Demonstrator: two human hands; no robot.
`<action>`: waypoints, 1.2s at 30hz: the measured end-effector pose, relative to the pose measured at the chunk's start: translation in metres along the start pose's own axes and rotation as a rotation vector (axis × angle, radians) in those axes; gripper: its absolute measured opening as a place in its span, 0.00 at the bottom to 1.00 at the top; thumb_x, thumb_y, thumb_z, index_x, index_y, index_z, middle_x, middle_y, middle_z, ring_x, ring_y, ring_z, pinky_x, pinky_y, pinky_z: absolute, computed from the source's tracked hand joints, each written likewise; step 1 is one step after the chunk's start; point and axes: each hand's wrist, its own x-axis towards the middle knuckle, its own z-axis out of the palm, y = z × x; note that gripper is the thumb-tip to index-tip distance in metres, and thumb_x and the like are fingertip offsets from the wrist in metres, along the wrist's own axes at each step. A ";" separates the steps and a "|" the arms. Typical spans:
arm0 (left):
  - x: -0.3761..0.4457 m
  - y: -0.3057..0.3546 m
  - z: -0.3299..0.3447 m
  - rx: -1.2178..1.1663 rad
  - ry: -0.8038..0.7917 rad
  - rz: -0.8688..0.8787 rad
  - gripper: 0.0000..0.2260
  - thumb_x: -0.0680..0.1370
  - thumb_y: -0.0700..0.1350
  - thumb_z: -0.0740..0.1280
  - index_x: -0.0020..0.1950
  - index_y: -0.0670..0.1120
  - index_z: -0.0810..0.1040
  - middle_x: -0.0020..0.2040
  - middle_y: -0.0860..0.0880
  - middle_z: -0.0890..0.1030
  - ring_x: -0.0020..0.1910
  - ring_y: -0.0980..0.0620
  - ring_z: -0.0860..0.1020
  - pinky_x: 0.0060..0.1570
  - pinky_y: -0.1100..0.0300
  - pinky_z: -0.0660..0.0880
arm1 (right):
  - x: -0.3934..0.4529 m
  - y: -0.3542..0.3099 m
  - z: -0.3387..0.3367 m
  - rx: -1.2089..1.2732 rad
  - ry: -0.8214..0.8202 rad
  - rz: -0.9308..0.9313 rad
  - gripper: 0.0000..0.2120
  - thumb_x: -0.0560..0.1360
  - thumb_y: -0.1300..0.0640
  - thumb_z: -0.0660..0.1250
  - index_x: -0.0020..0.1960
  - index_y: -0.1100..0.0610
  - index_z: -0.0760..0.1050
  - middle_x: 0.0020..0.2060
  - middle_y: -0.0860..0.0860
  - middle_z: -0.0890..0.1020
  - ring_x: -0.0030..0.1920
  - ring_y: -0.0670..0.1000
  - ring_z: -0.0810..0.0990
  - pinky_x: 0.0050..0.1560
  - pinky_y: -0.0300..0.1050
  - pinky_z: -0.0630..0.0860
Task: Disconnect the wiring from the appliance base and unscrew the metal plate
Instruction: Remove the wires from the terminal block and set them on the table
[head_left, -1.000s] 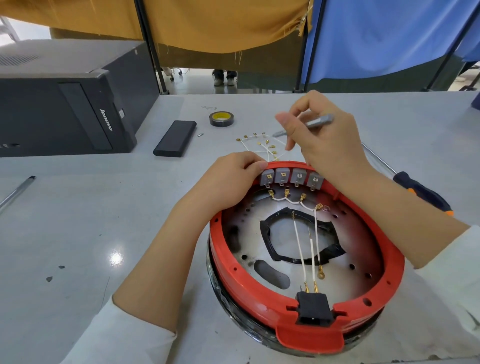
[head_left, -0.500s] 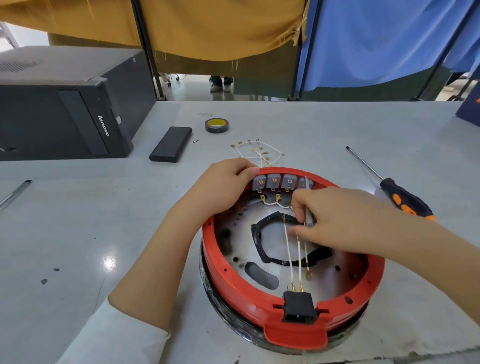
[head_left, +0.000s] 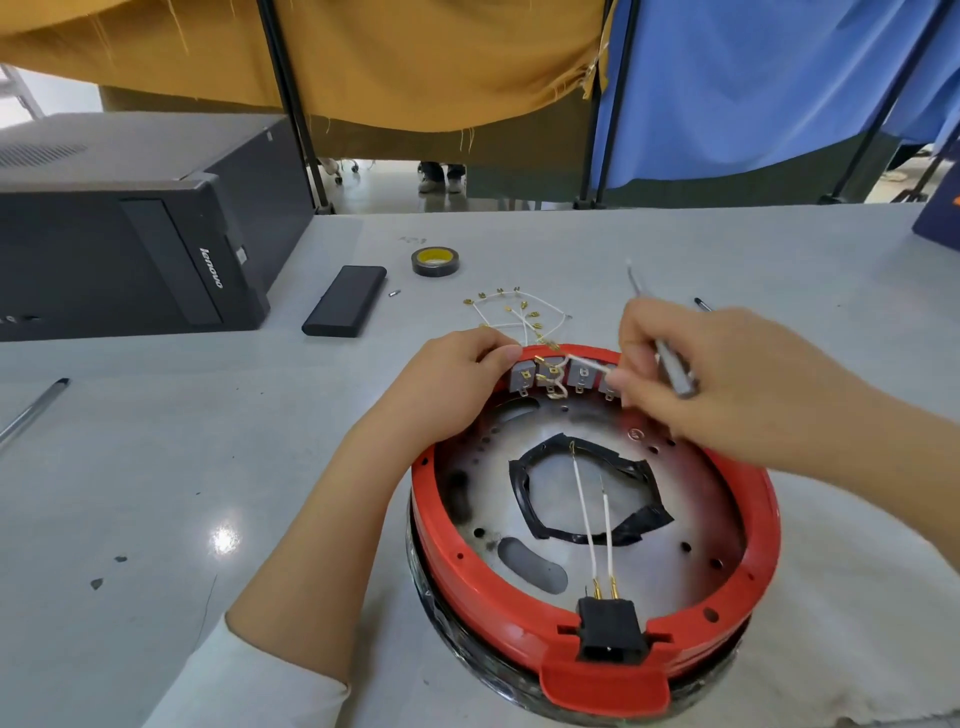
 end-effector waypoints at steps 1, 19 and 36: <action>0.000 0.000 0.000 -0.010 -0.001 -0.002 0.12 0.81 0.52 0.58 0.58 0.52 0.78 0.54 0.53 0.80 0.53 0.53 0.75 0.50 0.61 0.69 | 0.003 0.002 -0.007 0.033 0.039 -0.026 0.08 0.72 0.45 0.61 0.38 0.42 0.62 0.32 0.42 0.79 0.34 0.42 0.77 0.37 0.48 0.74; 0.004 -0.006 0.005 -0.050 0.008 0.005 0.11 0.81 0.52 0.58 0.56 0.55 0.79 0.52 0.56 0.81 0.50 0.57 0.76 0.43 0.75 0.66 | 0.138 0.099 0.077 0.396 -0.057 0.371 0.12 0.79 0.62 0.60 0.39 0.54 0.63 0.36 0.50 0.83 0.26 0.50 0.79 0.17 0.34 0.62; 0.003 -0.003 0.003 -0.008 0.023 0.026 0.11 0.80 0.51 0.59 0.55 0.53 0.80 0.50 0.54 0.81 0.48 0.55 0.76 0.45 0.62 0.68 | 0.078 0.036 0.057 0.312 -0.218 0.101 0.14 0.71 0.40 0.66 0.38 0.46 0.65 0.37 0.50 0.79 0.36 0.42 0.76 0.38 0.38 0.72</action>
